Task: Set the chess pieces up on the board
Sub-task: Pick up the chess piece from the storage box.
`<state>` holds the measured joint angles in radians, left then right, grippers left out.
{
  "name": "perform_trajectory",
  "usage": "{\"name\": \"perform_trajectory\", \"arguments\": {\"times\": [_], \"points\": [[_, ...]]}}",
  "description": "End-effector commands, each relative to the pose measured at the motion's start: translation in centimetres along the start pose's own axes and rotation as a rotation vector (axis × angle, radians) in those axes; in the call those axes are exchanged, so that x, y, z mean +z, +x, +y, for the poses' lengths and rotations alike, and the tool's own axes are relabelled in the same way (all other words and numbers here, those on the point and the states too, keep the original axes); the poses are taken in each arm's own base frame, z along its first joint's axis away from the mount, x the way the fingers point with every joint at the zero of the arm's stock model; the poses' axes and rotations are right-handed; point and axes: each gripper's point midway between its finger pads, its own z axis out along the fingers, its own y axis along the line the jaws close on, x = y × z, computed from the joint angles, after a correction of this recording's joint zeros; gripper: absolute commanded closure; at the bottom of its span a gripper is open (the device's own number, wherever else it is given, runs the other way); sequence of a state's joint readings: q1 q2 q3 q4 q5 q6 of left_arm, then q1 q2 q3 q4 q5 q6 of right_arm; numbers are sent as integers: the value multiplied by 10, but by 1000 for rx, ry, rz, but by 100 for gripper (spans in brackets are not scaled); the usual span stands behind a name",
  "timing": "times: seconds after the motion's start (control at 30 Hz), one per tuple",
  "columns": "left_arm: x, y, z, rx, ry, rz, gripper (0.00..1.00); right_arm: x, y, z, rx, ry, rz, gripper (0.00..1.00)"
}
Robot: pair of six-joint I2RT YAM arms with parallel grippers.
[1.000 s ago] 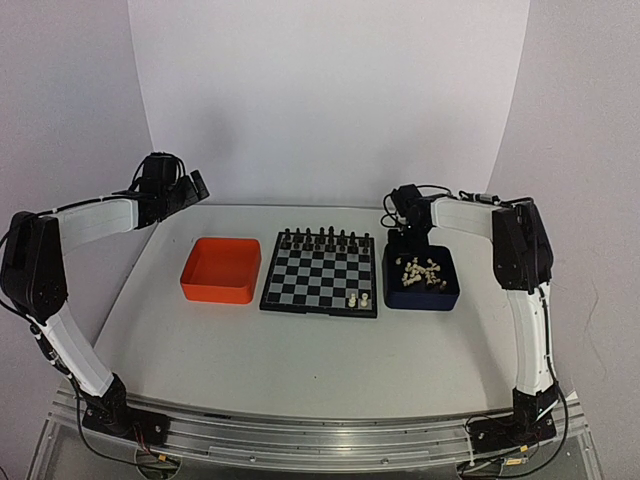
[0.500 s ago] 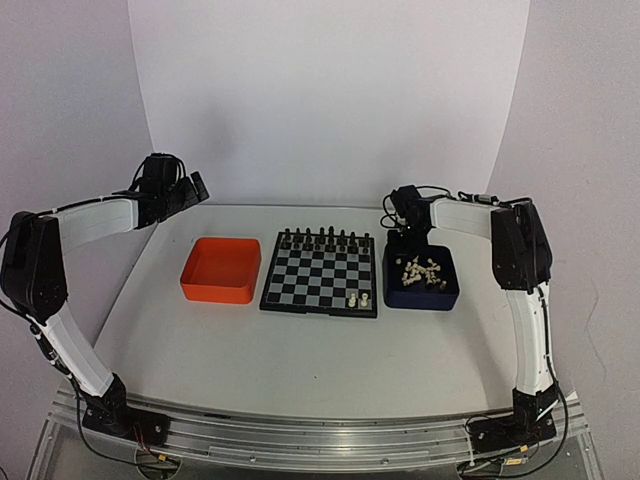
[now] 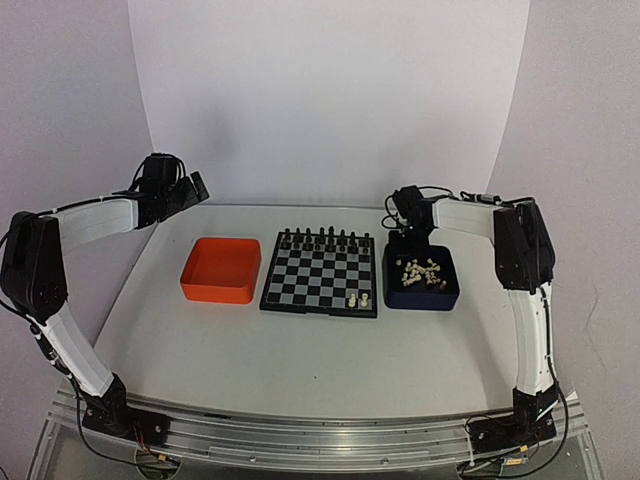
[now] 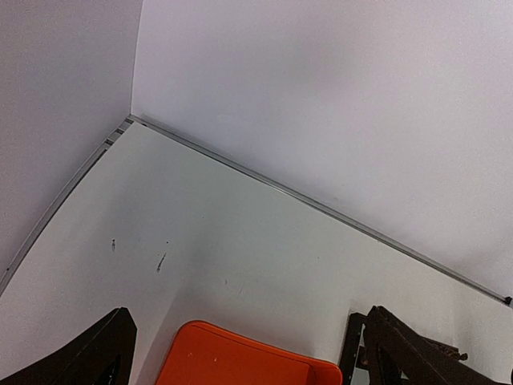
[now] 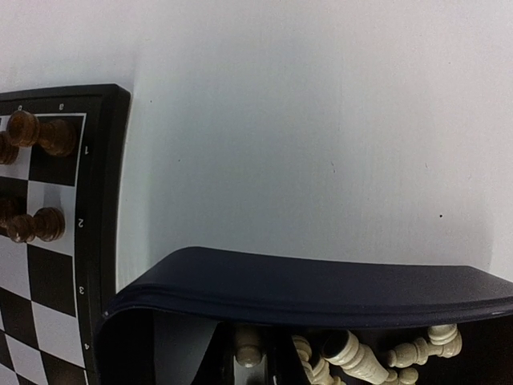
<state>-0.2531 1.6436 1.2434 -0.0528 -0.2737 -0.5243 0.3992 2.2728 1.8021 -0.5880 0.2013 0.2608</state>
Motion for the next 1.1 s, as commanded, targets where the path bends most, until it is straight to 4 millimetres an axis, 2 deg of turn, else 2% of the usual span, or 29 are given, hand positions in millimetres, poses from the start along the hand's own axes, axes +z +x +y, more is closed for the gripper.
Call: {"name": "perform_trajectory", "arguments": {"times": [0.0,0.33,0.53,0.7,0.83,0.93,1.07], "points": [[-7,-20,-7,-17,22,-50,0,-42,-20,4,0,-47,-75,100],[-8,-20,-12,-22,54,-49,0,-64,-24,6,4,-74,-100,100],[-13,-20,-12,-20,61,-46,0,-96,-16,20,31,-115,-113,100],[-18,-17,-11,-12,66,-35,0,-129,3,63,-71,-75,-143,100],[-20,-13,-10,3,66,-24,0,-144,25,109,-151,-125,-123,100],[-22,-11,-9,12,69,-14,0,-143,44,141,-174,-188,-78,100],[-25,-8,-9,23,81,-3,0,-132,68,174,-238,-216,-20,100]]}}
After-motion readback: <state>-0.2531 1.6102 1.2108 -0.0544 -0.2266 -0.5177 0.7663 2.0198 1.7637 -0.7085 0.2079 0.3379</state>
